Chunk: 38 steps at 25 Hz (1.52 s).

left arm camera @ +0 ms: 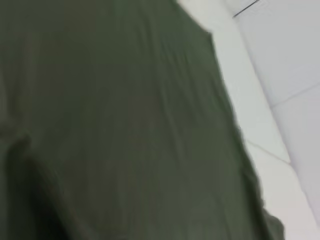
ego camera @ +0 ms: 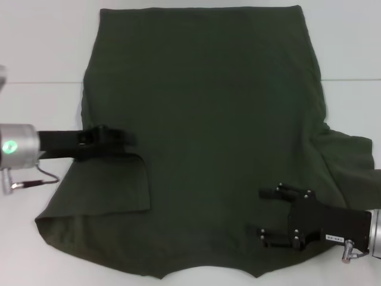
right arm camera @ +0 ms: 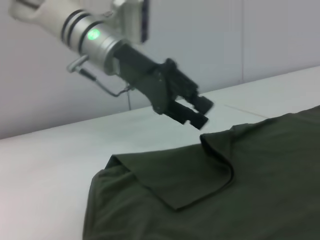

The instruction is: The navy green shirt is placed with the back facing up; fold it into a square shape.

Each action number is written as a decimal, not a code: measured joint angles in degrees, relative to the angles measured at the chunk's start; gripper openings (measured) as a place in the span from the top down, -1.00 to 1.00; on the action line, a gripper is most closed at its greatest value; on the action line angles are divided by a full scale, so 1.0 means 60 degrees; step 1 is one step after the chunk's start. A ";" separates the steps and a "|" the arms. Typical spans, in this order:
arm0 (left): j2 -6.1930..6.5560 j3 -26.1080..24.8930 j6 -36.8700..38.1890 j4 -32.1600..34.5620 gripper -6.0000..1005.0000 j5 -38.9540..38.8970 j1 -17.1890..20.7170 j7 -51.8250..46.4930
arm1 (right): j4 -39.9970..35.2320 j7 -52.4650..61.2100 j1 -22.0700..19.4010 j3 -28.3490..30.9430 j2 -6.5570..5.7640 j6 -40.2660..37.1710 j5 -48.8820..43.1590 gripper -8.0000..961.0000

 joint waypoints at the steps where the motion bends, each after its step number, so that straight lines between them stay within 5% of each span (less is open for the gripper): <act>1: -0.0025 -0.0263 0.0149 0.0042 0.27 -0.0191 0.0162 0.0871 | 0.0027 0.0009 -0.0004 0.0086 -0.0004 -0.0010 0.0013 -0.86; 7: -0.0707 -0.0891 0.0549 0.0072 0.20 -0.1945 0.1654 0.6655 | 0.0045 0.0660 -0.0063 0.0603 -0.0045 0.0011 0.0040 -0.86; 10: -0.0813 -0.0843 -0.0098 0.0080 0.20 -0.2097 0.1939 0.7544 | -0.0008 0.1030 -0.0049 0.0622 -0.0053 0.0049 0.0041 -0.86; 14: -0.0682 -0.0829 -0.0481 0.0034 0.19 -0.1662 0.1716 0.5865 | -0.0012 0.1076 0.0016 0.0611 -0.0055 0.0074 0.0040 -0.86; 19: -0.0614 -0.0759 -0.1071 -0.0338 -0.16 -0.1627 0.1361 0.3156 | -0.0017 0.1080 0.0040 0.0612 -0.0055 0.0084 0.0040 -0.86; 24: -0.0396 -0.0584 -0.1970 -0.1219 -0.23 -0.1225 0.0933 0.1578 | -0.0017 0.1084 -0.0028 0.0591 -0.0057 0.0089 0.0039 -0.86; 38: -0.0507 -0.0609 -0.2783 -0.1609 -0.28 -0.1571 0.0401 0.0904 | -0.0017 0.1014 -0.0108 0.0544 -0.0056 0.0079 0.0022 -0.86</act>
